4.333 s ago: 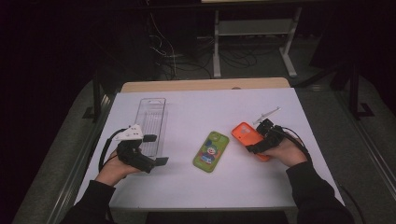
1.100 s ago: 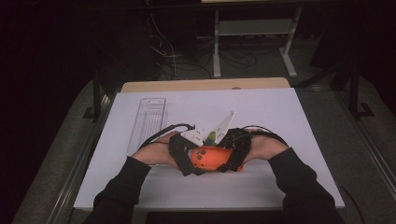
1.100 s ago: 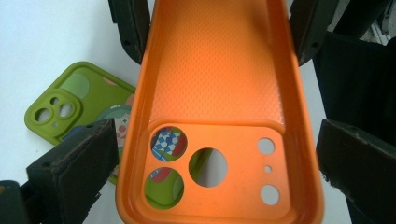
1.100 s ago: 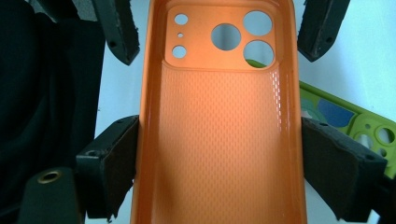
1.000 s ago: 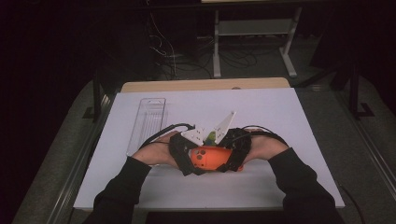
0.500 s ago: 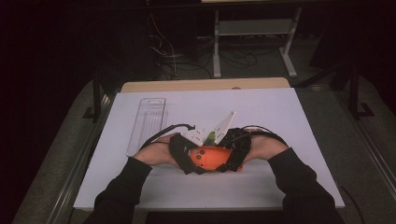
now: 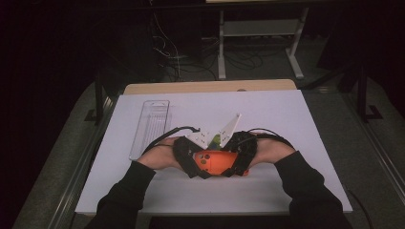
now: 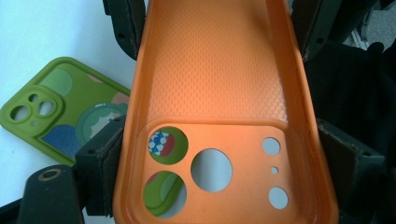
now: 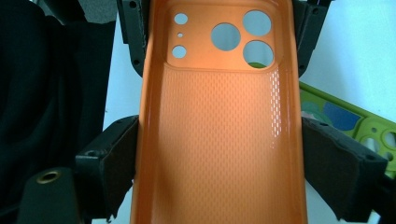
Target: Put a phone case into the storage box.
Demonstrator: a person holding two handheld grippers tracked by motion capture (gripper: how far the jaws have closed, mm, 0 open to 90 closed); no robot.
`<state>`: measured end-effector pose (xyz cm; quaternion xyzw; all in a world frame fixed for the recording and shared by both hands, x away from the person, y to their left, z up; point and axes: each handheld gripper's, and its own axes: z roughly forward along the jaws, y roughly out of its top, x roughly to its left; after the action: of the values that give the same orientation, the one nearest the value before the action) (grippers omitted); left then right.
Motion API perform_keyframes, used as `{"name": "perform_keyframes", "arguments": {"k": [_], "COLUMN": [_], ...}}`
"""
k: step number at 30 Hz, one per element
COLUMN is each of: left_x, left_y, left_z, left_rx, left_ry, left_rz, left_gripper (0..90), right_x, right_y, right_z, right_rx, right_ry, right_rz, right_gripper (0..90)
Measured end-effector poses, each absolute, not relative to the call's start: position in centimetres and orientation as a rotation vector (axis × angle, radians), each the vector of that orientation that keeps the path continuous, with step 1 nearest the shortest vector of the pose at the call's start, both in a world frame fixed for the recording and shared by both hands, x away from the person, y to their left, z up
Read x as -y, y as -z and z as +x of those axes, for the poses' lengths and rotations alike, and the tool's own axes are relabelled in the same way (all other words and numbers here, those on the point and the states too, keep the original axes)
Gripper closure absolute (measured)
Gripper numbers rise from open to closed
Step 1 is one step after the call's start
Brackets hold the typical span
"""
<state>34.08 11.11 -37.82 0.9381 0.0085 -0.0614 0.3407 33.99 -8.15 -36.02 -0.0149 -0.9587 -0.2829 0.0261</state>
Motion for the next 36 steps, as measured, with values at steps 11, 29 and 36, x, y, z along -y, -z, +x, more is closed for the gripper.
{"name": "perform_keyframes", "arguments": {"k": [11,29,36], "left_x": [-11.3,-12.4,-12.5], "left_y": [37.9,37.7,37.5], "left_z": [34.3,34.6,34.7], "left_rx": [-0.09,-0.298,-0.389], "left_ry": [0.16,0.017,-0.044], "left_rz": [2.464,2.428,2.427], "left_gripper": [16.4,16.2,16.2], "right_x": [9.0,13.3,14.5], "right_y": [35.8,35.3,35.6], "right_z": [34.3,35.4,35.5], "right_rx": [2.959,2.976,2.936], "right_ry": [0.958,1.136,1.225], "right_rz": [-0.171,-0.482,-0.67], "right_gripper": [2.5,1.3,0.5]}}
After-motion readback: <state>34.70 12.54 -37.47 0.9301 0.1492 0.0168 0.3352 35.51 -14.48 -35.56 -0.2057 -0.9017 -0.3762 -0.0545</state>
